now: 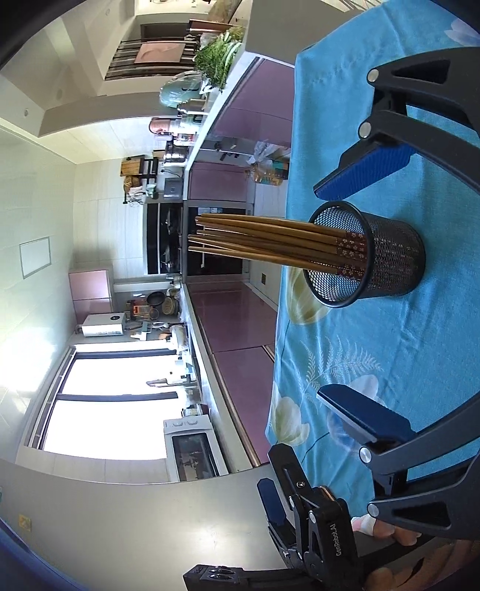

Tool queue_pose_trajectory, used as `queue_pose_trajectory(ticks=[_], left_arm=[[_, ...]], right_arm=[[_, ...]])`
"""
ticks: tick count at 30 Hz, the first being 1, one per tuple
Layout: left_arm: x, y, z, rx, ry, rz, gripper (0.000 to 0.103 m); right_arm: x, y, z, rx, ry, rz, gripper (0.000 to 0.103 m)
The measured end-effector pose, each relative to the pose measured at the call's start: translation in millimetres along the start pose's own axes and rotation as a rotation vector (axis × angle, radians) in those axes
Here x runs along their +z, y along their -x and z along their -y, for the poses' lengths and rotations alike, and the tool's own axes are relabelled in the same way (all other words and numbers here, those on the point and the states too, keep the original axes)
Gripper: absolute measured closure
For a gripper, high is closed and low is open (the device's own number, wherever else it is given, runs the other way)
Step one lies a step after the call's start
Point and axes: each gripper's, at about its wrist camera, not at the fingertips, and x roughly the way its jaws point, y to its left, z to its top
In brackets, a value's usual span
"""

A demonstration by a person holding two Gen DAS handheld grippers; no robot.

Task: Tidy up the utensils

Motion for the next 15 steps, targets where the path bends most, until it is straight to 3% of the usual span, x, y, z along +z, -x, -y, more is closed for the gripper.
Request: queue_pose_trajectory(ticks=[15], left_arm=[[-8.0, 26.6, -11.6, 0.105, 0.015, 0.073, 0.006]], right_arm=[[-4.4, 12.7, -11.5, -0.026, 0.002, 0.033, 0.007]])
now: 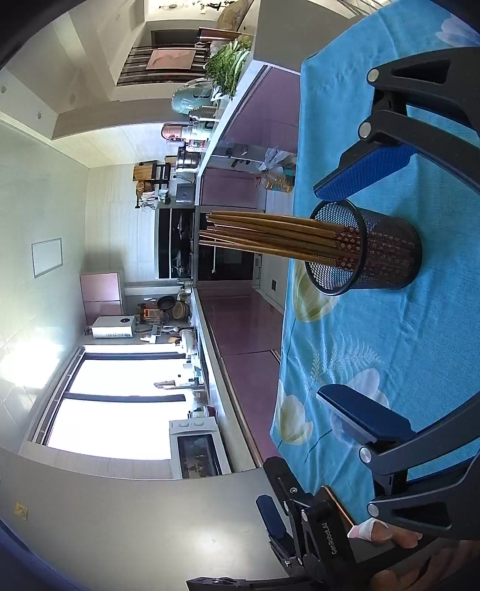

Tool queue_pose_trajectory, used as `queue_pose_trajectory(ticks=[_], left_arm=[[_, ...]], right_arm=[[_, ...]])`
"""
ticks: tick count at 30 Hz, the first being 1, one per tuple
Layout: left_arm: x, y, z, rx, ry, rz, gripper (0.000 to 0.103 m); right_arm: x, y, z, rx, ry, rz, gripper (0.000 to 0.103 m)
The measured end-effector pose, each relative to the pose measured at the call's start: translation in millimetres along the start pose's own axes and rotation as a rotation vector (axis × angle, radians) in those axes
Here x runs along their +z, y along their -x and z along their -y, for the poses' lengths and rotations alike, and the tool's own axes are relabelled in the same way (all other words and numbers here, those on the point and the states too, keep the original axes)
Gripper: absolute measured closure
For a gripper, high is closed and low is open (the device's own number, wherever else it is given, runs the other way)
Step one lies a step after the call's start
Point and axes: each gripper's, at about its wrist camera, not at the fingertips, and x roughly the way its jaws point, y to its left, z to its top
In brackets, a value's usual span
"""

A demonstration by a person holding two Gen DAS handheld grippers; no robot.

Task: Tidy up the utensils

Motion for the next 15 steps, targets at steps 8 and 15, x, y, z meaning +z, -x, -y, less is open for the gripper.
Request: queue_pose_trajectory(ticks=[8, 15], left_arm=[[-2.1, 3.2, 0.2, 0.005, 0.003, 0.009, 0.006], [-3.5, 4.7, 1.4, 0.011, 0.005, 0.019, 0.006]], right_arm=[[-1.2, 3.4, -2.3, -0.014, 0.003, 0.018, 0.007], [-0.6, 6.4, -4.5, -0.025, 0.005, 0.038, 0.007]])
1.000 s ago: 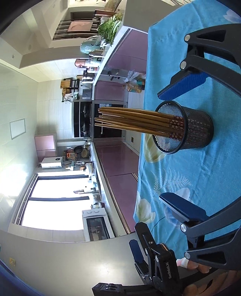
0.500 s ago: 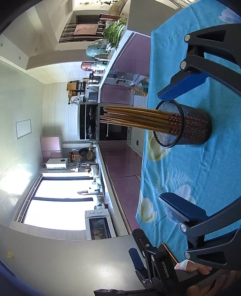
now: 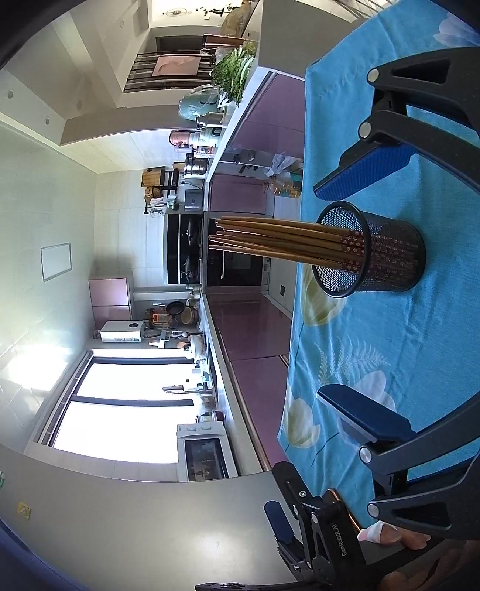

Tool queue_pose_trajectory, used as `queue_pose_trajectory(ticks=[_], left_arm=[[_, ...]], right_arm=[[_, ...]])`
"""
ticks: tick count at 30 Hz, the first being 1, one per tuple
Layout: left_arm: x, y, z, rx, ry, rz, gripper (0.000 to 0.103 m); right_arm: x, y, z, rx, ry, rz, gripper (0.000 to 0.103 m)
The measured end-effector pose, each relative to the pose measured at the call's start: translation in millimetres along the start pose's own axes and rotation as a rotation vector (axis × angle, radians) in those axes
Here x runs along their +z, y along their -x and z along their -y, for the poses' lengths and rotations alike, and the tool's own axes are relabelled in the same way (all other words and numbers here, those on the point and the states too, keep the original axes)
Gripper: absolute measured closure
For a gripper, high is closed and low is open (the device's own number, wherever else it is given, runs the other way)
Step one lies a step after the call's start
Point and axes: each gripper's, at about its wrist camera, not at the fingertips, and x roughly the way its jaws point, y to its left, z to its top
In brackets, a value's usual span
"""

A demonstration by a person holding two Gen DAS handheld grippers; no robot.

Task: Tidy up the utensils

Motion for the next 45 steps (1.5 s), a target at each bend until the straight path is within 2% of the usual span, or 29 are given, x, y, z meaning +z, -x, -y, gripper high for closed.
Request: queue_pose_trajectory(ticks=[45], left_arm=[[-1.4, 0.9, -1.7, 0.009, 0.005, 0.003, 0.006]], right_arm=[[1.9, 0.5, -1.0, -0.006, -0.002, 0.006, 0.007]])
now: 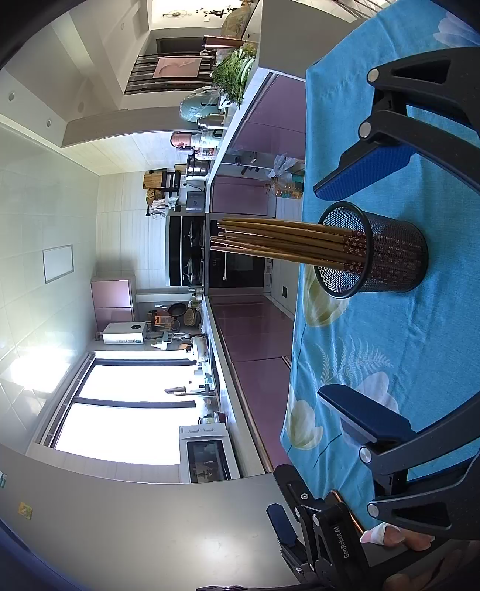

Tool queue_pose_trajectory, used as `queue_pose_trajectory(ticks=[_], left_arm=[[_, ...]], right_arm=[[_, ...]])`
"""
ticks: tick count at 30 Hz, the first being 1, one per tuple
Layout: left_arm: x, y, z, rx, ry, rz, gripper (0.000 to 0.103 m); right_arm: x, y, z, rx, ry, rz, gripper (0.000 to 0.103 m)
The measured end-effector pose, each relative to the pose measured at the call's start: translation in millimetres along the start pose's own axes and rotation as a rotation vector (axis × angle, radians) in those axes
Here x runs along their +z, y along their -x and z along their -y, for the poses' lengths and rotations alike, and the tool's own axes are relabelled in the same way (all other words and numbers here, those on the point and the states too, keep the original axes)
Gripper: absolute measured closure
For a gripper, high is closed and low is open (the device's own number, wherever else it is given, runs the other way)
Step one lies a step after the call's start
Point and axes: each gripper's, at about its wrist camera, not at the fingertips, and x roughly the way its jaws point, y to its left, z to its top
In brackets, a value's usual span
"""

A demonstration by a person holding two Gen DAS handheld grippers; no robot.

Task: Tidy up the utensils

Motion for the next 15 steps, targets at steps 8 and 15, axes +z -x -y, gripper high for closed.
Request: queue_pose_trajectory(ticks=[8, 15], left_arm=[[1.0, -1.0, 0.4, -0.002, 0.001, 0.002, 0.006], [0.6, -0.8, 0.6, -0.001, 0.0, 0.002, 0.006]], right_arm=[[0.6, 0.2, -0.3, -0.001, -0.002, 0.002, 0.007], [0.9, 1.0, -0.1, -0.003, -0.002, 0.005, 0.007]])
